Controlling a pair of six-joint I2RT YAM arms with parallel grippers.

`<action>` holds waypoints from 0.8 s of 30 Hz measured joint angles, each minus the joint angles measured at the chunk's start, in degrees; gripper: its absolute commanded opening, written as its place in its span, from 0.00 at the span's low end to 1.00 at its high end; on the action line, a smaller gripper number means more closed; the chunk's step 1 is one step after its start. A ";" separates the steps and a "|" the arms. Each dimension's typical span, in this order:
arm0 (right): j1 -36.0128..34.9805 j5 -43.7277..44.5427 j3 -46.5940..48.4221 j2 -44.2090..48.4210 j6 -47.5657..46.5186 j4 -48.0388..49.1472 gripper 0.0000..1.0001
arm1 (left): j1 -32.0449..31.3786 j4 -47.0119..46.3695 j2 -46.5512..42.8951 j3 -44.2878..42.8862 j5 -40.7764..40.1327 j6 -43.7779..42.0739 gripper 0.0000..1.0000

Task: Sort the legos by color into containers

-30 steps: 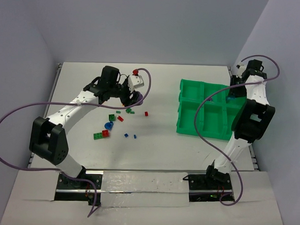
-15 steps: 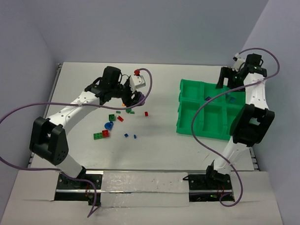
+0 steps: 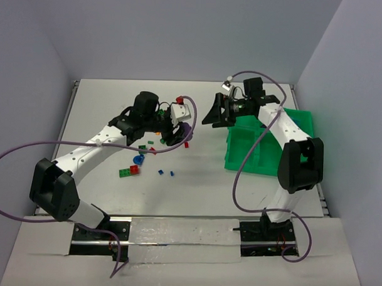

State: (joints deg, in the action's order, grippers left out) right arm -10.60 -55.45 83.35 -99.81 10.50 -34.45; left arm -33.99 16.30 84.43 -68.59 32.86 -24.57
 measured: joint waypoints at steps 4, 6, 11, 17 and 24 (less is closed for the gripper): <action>-2.23 -4.81 -1.91 -2.06 5.43 4.74 1.00 | -0.96 -0.31 -0.10 0.12 -0.06 0.24 0.01; -3.73 -6.66 -2.05 -2.12 6.95 6.58 1.00 | -1.42 -0.32 -0.10 0.12 -0.05 0.26 0.01; -7.27 -10.29 -2.14 -2.12 9.39 10.54 1.00 | -2.26 -0.31 -0.10 0.12 -0.07 0.26 0.01; -9.54 -11.47 -2.14 -2.19 8.03 10.48 0.74 | -2.46 -0.32 -0.10 0.12 -0.08 0.26 0.02; -9.75 -12.16 -2.25 -3.62 7.80 8.59 0.20 | -2.63 -0.38 -0.10 0.12 -0.99 -0.13 0.20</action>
State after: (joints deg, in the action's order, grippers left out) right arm -20.35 -67.61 81.10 -103.43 18.30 -25.86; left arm -36.62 15.91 84.33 -68.47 31.87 -24.71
